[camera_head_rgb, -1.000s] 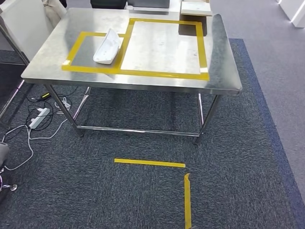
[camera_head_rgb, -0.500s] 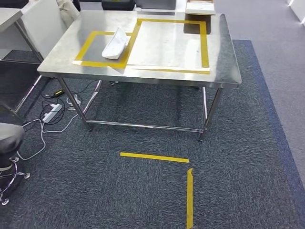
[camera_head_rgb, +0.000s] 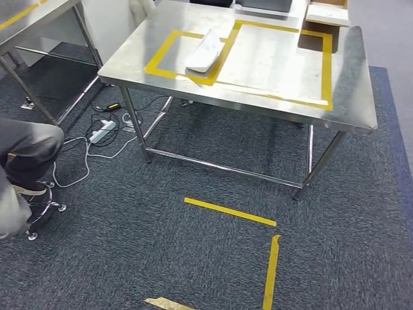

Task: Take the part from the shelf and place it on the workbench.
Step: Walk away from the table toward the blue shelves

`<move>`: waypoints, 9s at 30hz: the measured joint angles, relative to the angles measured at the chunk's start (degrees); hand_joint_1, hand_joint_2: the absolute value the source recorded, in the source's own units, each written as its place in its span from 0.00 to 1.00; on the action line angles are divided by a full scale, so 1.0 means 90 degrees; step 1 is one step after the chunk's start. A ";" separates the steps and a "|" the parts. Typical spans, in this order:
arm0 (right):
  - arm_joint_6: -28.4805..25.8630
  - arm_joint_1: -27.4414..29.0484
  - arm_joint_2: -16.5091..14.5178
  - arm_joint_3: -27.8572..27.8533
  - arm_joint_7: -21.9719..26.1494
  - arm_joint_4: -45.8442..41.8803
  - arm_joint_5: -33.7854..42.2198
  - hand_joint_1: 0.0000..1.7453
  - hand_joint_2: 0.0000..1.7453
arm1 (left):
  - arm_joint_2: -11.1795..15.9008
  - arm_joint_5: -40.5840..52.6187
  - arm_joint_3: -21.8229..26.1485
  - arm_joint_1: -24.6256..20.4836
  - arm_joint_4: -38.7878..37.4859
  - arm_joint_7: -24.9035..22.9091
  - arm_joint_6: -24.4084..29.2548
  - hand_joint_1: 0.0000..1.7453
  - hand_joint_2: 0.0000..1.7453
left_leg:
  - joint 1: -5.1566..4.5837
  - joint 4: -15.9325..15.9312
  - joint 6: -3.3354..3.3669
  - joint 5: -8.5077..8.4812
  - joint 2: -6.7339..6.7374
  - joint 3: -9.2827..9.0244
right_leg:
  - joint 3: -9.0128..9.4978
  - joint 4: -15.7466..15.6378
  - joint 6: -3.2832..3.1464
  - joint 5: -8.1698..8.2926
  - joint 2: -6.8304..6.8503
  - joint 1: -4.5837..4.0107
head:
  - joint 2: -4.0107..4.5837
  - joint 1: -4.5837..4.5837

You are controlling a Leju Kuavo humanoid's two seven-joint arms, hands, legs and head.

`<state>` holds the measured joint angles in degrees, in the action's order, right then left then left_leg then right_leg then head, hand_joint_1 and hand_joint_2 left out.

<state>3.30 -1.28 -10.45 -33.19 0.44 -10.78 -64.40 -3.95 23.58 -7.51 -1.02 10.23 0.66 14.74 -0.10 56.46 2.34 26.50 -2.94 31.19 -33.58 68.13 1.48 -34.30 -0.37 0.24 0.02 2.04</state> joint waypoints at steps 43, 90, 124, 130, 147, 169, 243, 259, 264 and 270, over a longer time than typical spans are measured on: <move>0.0550 -0.0150 0.0216 0.1467 -0.0136 0.0015 -0.1168 0.00 0.00 | 0.0665 -0.0104 0.0900 -0.1406 0.0176 -0.1331 -0.0876 0.00 0.00 | 0.0040 0.1876 -0.0376 0.0708 0.0219 0.1123 | 0.0345 -0.1258 -0.0249 0.0615 0.0192 0.0027 | 0.0000 0.0056; 0.0628 -0.0742 -0.0309 0.0759 -0.0965 -0.0051 -0.0048 0.00 0.00 | -0.0029 0.1397 0.0157 -0.2378 0.0231 -0.2379 -0.1494 0.00 0.00 | -0.0033 0.0220 0.0001 -0.0100 0.0065 0.0408 | -0.0712 0.0683 0.0024 -0.0175 0.0069 0.0001 | 0.0000 -0.0024; 0.0825 -0.0647 -0.0189 0.1179 -0.0758 -0.0085 -0.0460 0.00 0.00 | 0.0086 0.1033 0.0690 -0.1857 0.0221 -0.1913 -0.0885 0.00 0.00 | 0.0000 0.0194 -0.0052 -0.0076 -0.0268 0.0342 | -0.0201 -0.0589 0.0009 0.0561 -0.0242 0.0062 | 0.0000 0.0028; 0.0837 -0.0660 -0.0169 0.1231 -0.0747 -0.0086 -0.0468 0.00 0.00 | 0.0163 0.1025 0.0732 -0.1821 0.0219 -0.1914 -0.0896 0.00 0.00 | 0.0041 0.0300 -0.0290 -0.0038 -0.0445 0.0478 | 0.0145 -0.1159 -0.0125 0.0678 -0.0248 0.0082 | 0.0000 0.0062; 0.0972 -0.0804 -0.0140 0.1420 -0.0805 -0.0104 -0.0596 0.00 0.00 | 0.0175 0.0975 0.0852 -0.1711 0.0219 -0.1779 -0.0817 0.00 0.00 | 0.0014 0.0137 -0.0078 -0.0098 0.0475 0.0342 | 0.0147 -0.0664 0.0066 0.0097 0.0345 0.0028 | 0.0000 0.0064; 0.0943 -0.0750 -0.0141 0.1476 -0.0763 -0.0104 -0.0406 0.00 0.00 | -0.0001 0.1230 0.0859 -0.1685 0.0219 -0.1849 -0.0767 0.00 0.00 | 0.0054 0.1084 -0.0367 0.0161 0.0430 0.0778 | 0.0273 -0.1179 -0.0208 0.0570 0.0507 0.0042 | 0.0000 0.0129; 0.1137 -0.0779 0.0120 0.1879 -0.0615 -0.0102 -0.0369 0.00 0.00 | 0.0143 0.1248 0.1485 -0.1781 0.0214 -0.1886 -0.0842 0.00 0.00 | -0.0021 0.0115 -0.0021 0.0325 0.0237 -0.0123 | -0.0818 0.0499 0.0136 -0.0186 0.0055 0.0090 | -0.0001 0.0069; 0.1083 -0.0723 0.0148 0.1862 -0.0685 -0.0102 -0.0242 0.00 0.00 | -0.0098 0.1382 0.1483 -0.1852 0.0219 -0.1943 -0.0853 0.00 0.00 | 0.0070 0.1907 -0.0421 0.1401 0.0246 0.1010 | 0.0566 -0.1060 -0.0239 0.0239 0.0032 0.0056 | 0.0000 0.0097; 0.1069 -0.0723 0.0148 0.1859 -0.0685 -0.0089 -0.0209 0.00 0.00 | -0.0099 0.1432 0.1481 -0.1797 0.0208 -0.1939 -0.0872 0.00 0.00 | 0.0035 0.0616 -0.0290 -0.0393 0.0355 0.1135 | 0.1189 -0.1143 -0.0071 -0.0314 0.0020 0.0066 | -0.0001 0.0105; 0.1030 -0.0767 0.0146 0.1850 -0.0678 -0.0098 -0.0178 0.00 0.00 | -0.0134 0.1521 0.1473 -0.1854 0.0219 -0.1921 -0.0866 0.00 0.00 | 0.0045 0.0269 -0.0005 -0.0177 0.0284 0.0562 | 0.0610 -0.0134 0.0078 -0.0109 0.0041 0.0062 | -0.0002 0.0034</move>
<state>12.57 -8.18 -9.14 -16.55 -5.66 -11.66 -66.01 -5.15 37.27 5.75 -17.70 12.20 -16.63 6.95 0.31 58.88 2.30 24.91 -0.38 36.25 -28.09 66.92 2.18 -35.28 0.00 0.79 0.00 2.34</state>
